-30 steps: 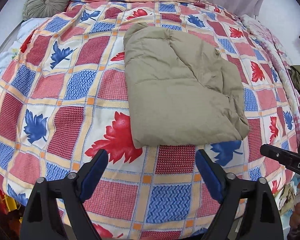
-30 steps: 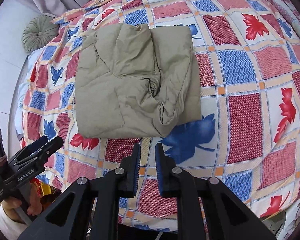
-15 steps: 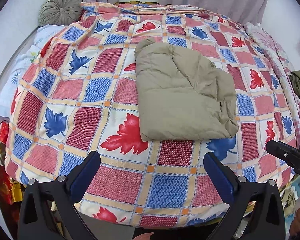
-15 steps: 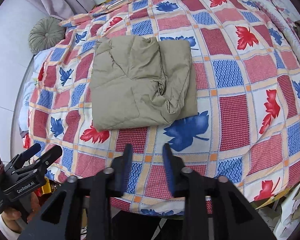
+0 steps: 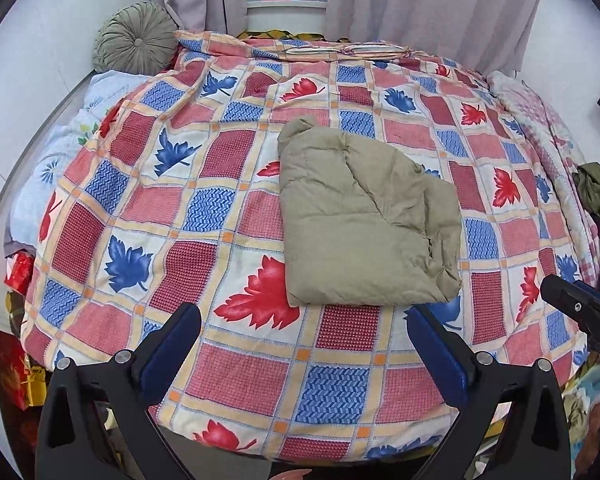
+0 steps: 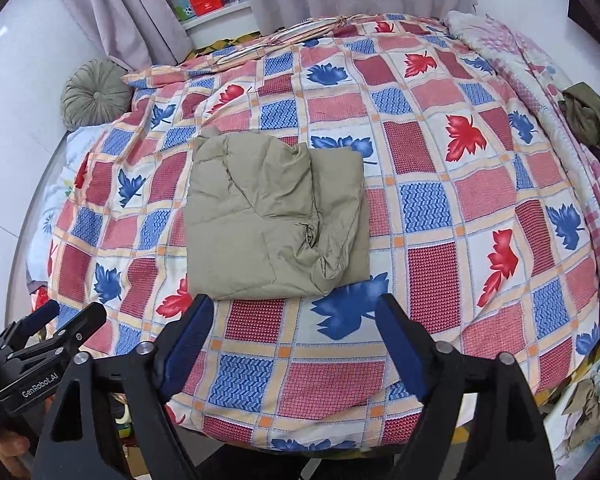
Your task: Fold large clothes
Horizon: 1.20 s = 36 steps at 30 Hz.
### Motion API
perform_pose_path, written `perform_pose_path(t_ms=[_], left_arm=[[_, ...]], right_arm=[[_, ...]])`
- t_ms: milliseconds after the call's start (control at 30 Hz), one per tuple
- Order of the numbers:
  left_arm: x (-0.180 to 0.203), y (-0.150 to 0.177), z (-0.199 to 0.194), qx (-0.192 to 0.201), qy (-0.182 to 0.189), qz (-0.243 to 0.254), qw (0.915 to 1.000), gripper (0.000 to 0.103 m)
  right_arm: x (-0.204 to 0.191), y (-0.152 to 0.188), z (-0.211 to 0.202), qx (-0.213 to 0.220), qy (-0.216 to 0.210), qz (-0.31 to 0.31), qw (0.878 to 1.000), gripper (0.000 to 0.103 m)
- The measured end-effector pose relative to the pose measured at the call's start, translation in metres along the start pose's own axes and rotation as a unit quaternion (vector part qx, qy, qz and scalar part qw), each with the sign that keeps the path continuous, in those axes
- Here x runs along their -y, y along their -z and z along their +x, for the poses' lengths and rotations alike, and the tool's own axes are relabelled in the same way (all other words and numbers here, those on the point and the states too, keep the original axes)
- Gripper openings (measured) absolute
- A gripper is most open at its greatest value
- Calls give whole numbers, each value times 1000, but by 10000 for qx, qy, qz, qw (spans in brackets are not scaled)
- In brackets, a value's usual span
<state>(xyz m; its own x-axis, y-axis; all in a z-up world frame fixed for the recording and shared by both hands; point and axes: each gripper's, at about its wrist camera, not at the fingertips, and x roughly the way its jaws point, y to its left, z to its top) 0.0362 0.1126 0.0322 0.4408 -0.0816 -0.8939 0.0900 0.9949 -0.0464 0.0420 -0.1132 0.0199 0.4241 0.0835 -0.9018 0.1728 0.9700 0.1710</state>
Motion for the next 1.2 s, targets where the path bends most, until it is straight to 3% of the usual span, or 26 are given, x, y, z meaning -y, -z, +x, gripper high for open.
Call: perform_pose_path(t_ms=[467, 1200], left_arm=[[1, -3, -14, 144, -170, -5, 9998, 103], [4, -1, -15, 133, -218, -7, 9997, 103]], right_arm=[[-17, -7, -24, 530, 406, -236, 9975, 91], [-27, -2, -27, 503, 468, -367, 9970, 91]])
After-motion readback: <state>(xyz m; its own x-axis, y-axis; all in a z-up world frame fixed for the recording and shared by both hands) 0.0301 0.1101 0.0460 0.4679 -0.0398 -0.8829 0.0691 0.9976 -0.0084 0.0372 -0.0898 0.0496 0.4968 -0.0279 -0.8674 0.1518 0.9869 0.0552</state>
